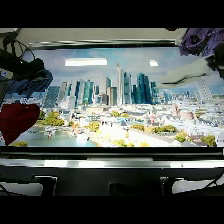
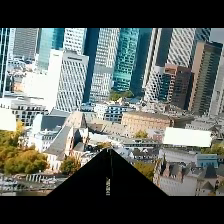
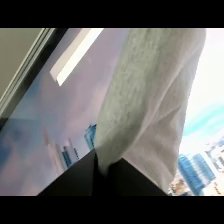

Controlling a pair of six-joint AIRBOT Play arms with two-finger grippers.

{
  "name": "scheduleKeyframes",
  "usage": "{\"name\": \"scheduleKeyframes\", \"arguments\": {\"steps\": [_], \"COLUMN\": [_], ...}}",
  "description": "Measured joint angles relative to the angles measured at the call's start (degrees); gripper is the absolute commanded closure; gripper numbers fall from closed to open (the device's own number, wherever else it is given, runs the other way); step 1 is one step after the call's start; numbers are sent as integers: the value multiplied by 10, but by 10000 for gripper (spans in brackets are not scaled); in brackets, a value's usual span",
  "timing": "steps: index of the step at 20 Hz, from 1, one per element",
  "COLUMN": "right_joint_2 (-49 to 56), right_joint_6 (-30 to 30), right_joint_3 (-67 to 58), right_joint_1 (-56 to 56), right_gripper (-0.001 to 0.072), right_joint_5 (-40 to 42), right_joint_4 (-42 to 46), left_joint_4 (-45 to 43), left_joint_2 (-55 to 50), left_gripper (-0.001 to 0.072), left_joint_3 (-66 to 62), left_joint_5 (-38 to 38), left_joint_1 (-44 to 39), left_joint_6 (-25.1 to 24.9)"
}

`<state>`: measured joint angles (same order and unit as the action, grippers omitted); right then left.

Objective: Fold the clothes and pants, and hang the long-sleeved shirts on hangers.

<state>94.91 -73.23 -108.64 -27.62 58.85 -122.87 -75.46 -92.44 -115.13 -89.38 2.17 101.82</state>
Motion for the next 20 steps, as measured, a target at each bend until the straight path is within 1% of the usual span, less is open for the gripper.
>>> {"name": "scheduleKeyframes", "arguments": {"steps": [2,6,9,12,16,20], "right_joint_2": [-1,-6,-36,-92,-190,-258], "right_joint_6": [17,55,69,78,96,108], "right_joint_3": [-3,4,65,178,350,465], "right_joint_1": [-29,-86,-127,-165,-209,-226], "right_gripper": [678,679,679,679,678,678], "right_joint_5": [26,108,145,150,114,93], "right_joint_4": [38,148,207,242,263,297], "left_joint_4": [0,0,0,-1,-1,-1], "left_joint_2": [0,0,0,0,0,0], "left_gripper": [685,685,685,685,685,685], "left_joint_3": [0,0,0,0,0,0], "left_joint_5": [-6,-17,-20,-22,-23,-23], "left_joint_1": [0,0,0,0,0,0], "left_joint_6": [0,0,0,0,0,0]}}
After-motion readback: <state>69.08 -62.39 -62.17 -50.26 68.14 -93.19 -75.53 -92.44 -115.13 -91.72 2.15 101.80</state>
